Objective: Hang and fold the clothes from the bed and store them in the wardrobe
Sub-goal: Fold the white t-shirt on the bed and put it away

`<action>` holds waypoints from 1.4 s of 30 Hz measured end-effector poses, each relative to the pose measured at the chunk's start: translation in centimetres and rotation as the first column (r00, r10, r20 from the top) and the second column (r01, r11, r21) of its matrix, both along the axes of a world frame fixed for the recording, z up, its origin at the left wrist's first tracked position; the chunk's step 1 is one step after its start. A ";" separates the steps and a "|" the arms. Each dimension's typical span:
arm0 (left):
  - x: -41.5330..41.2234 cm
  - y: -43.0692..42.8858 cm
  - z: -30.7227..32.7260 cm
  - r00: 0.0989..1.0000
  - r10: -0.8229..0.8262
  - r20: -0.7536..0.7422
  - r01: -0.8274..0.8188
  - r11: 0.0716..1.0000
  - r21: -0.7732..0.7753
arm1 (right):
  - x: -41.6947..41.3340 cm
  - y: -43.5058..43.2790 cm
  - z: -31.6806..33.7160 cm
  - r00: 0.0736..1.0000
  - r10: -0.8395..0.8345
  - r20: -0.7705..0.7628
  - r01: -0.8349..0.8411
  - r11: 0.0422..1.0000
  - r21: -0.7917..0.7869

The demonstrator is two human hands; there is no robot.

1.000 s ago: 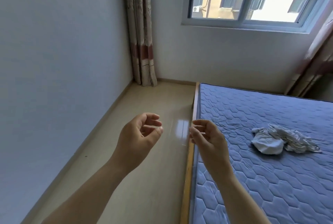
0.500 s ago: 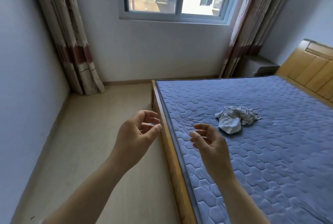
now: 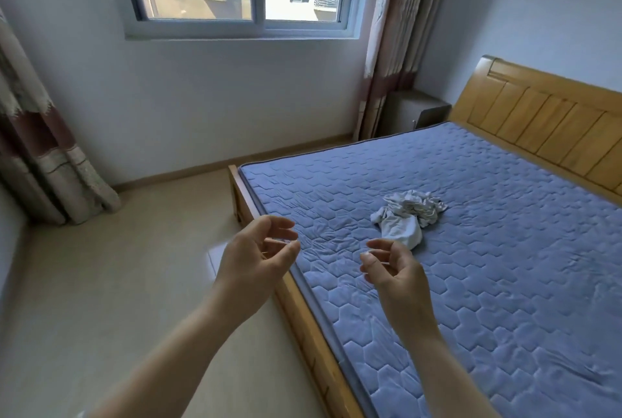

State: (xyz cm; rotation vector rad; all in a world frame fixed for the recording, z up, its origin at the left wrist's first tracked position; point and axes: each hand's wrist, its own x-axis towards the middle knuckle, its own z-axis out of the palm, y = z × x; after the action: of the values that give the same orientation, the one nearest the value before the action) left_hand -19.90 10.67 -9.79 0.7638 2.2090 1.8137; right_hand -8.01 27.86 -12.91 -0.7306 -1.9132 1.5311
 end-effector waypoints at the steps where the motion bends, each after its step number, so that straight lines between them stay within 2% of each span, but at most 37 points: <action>1: -1.7 0.7 0.0 1.000 -0.009 -0.001 0.009 1.000 -0.012 | -1.4 0.6 -0.2 1.000 -0.014 0.005 0.014 1.000 -0.006; 14: -21.5 10.0 -2.5 0.973 -0.213 0.091 0.213 0.977 0.012 | -17.6 7.4 -2.2 0.981 -0.164 0.102 0.166 0.986 -0.011; 24: -37.8 15.9 -4.0 0.885 -0.454 0.104 0.462 0.883 -0.078 | -30.6 9.1 -3.9 0.900 -0.406 0.159 0.411 0.912 -0.001; 33: -44.1 24.4 -7.5 0.780 -0.600 0.180 0.626 0.750 -0.214 | -33.5 13.4 -7.5 0.778 -0.560 0.285 0.588 0.808 -0.018; 42: -47.1 37.0 -10.8 0.740 -0.653 0.160 0.659 0.657 -0.366 | -36.1 25.2 -11.1 0.708 -0.638 0.303 0.681 0.731 -0.051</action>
State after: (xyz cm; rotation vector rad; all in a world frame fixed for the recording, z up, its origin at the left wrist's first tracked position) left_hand -66.96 47.67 -20.56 1.2342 1.8241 0.9603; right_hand -44.16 53.05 -24.00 -1.5719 -1.4339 1.1518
